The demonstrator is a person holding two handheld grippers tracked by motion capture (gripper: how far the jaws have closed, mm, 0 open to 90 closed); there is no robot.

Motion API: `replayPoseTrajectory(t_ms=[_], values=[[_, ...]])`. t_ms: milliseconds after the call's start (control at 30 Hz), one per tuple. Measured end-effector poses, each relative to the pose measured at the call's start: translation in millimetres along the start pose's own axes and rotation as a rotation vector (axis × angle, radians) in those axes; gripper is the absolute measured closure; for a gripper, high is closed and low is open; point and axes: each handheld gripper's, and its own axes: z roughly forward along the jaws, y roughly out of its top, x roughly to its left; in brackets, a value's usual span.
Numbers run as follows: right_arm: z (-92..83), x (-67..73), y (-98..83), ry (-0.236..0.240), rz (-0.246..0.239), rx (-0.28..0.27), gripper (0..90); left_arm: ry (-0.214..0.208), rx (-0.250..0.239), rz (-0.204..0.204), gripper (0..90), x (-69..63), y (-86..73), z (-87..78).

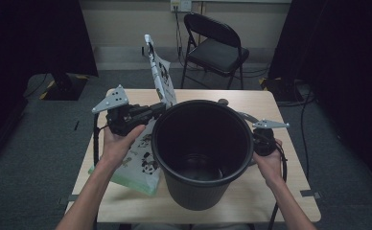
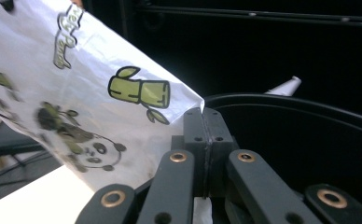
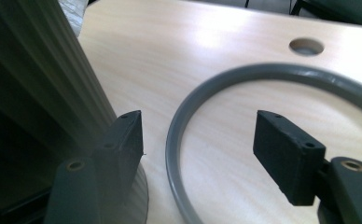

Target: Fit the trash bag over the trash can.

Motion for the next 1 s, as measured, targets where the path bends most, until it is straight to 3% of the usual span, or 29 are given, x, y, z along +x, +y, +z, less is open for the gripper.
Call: replayPoseTrajectory(t_ms=[67, 333, 400, 533, 733, 767, 800, 867, 967, 1000], values=[[-5.8, 0.0, 12.5, -0.015, -0.013, -0.01, 32.6, -0.026, 0.005, 0.018, 90.0, -8.3, 2.5, 1.7], [-12.8, -3.4, 33.3, -0.057, -0.039, -0.015, 32.6, -0.05, 0.021, 0.051, 90.0, -22.8, 4.6, 0.7], [-17.5, -7.2, 42.7, -0.08, -0.043, -0.022, 32.5, -0.082, -0.003, 0.055, 90.0, -28.3, 7.8, -4.3], [-24.2, -6.3, 56.5, -0.087, -0.046, -0.053, 32.5, -0.067, -0.009, 0.078, 90.0, -30.9, 13.7, -8.4], [-29.6, 0.4, 70.4, -0.08, -0.059, -0.088, 32.6, -0.061, -0.09, 0.084, 90.0, -29.3, 30.5, -20.0], [-30.3, 1.3, 72.6, -0.08, -0.061, -0.092, 32.6, -0.076, -0.094, 0.09, 90.0, -32.2, 32.5, -20.6], [-31.8, 2.9, 77.3, -0.08, -0.065, -0.099, 32.6, -0.103, -0.088, 0.123, 90.0, -39.8, 35.1, -20.3], [-32.6, 3.4, 78.8, -0.081, -0.067, -0.102, 32.6, -0.122, -0.083, 0.136, 90.0, -44.3, 35.2, -18.9], [-37.7, 5.0, 85.6, -0.084, -0.069, -0.123, 32.6, -0.191, -0.042, 0.176, 90.0, -56.3, 32.4, -13.9], [-42.1, 6.2, 90.4, -0.08, -0.071, -0.14, 32.6, -0.235, -0.009, 0.195, 90.0, -63.2, 29.2, -9.5]])
